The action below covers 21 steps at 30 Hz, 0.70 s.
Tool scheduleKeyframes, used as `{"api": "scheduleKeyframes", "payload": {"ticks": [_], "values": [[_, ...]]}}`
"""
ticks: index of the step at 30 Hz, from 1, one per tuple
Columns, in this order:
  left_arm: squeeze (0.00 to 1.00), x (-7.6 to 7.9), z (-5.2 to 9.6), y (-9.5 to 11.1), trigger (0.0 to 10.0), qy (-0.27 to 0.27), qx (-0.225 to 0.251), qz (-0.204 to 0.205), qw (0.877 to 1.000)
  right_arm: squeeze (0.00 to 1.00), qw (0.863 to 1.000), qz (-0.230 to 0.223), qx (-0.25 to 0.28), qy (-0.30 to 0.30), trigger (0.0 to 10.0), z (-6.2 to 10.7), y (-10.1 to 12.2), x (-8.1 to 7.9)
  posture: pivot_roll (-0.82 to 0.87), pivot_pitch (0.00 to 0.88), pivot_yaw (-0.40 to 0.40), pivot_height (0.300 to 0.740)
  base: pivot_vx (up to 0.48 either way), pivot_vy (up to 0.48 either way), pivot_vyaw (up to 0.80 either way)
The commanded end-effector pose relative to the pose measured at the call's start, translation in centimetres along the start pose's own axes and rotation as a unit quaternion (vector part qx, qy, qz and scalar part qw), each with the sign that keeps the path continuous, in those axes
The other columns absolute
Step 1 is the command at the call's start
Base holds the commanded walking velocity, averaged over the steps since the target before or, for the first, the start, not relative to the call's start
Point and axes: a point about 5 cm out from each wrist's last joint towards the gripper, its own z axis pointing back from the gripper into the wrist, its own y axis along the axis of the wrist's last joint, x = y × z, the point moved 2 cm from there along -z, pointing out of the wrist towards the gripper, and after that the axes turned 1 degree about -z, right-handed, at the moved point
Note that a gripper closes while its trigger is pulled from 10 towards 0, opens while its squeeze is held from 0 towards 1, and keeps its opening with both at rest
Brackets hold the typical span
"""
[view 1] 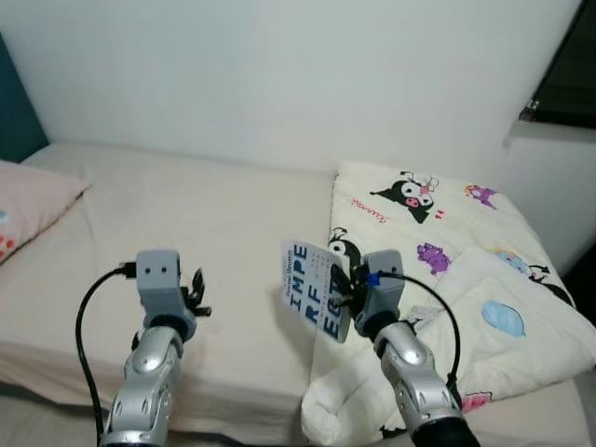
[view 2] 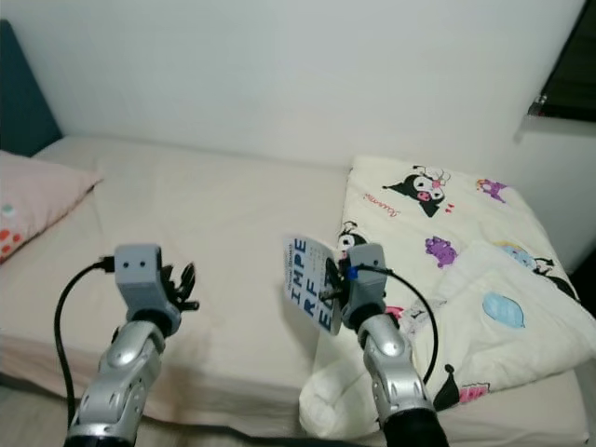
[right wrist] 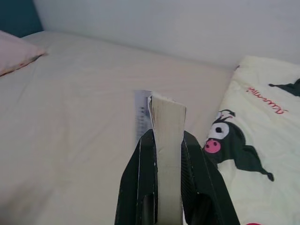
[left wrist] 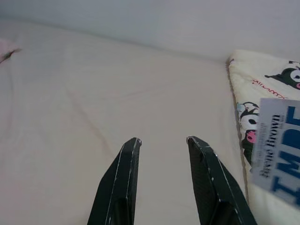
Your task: Clean up the room
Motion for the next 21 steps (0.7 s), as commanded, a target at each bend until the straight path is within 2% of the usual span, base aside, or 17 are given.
{"api": "scheduleKeyframes", "payload": {"ticks": [1, 21], "values": [[0.0, -0.05, 0.17, -0.68, 10.0, 0.003, -0.015, 0.006, 1.0, 0.0, 1.0, 0.008, 0.014, 0.008, 10.0, -0.23, 0.66, -0.27, 0.07, 0.0, -0.109, 0.738, 0.0, 0.0, 0.0], [0.0, 0.53, -0.29, 0.02, 10.0, -0.024, 0.004, -0.022, 0.999, 0.0, 1.0, 0.006, 0.015, 0.01, 10.0, -0.22, 0.38, -0.46, 0.07, 0.0, -0.109, 0.738, 0.0, 0.0, 0.0]]}}
